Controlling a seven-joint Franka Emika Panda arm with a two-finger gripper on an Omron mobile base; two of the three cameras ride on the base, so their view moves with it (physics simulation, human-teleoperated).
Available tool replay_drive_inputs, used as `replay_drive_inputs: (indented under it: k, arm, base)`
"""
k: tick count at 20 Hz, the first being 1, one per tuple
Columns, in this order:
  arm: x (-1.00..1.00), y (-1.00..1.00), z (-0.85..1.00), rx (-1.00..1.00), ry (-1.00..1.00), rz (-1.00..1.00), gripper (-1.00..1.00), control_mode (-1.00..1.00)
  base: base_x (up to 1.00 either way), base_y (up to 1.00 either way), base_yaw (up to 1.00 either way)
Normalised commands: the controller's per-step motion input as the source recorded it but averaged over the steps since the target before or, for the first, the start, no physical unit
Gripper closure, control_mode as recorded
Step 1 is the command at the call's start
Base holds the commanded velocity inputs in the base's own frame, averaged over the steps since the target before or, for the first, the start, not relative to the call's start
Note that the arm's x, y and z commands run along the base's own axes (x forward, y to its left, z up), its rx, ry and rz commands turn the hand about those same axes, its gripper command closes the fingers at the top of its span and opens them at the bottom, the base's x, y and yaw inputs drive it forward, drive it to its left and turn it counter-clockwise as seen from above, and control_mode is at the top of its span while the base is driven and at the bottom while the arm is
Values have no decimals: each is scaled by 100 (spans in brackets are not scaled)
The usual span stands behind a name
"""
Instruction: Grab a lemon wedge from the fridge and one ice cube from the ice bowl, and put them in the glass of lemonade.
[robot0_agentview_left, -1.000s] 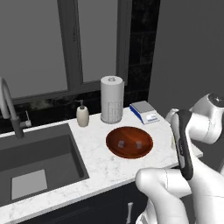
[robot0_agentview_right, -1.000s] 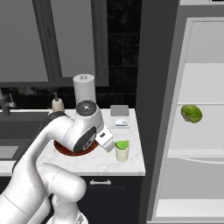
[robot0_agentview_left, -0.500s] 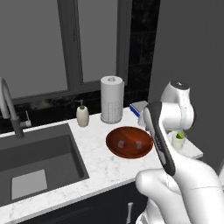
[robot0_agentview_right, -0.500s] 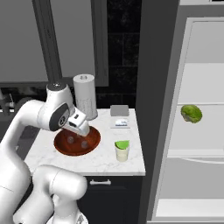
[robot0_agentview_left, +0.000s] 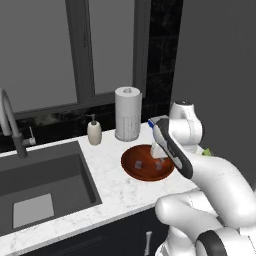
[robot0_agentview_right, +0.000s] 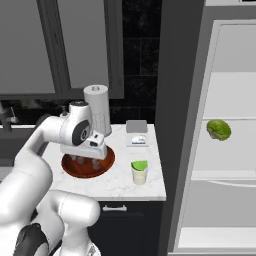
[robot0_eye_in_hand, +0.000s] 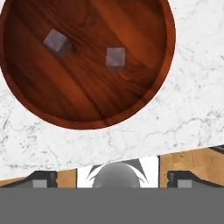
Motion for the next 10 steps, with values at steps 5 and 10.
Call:
replay_drive_inputs:
  k: [5,10]
  arm:
    - [3,5,-9,0,-9,12,-100,-100]
    - [23,0,-26,1,-20,6,-100,-100]
  base:
    - [0,0,0]
    - [0,0,0]
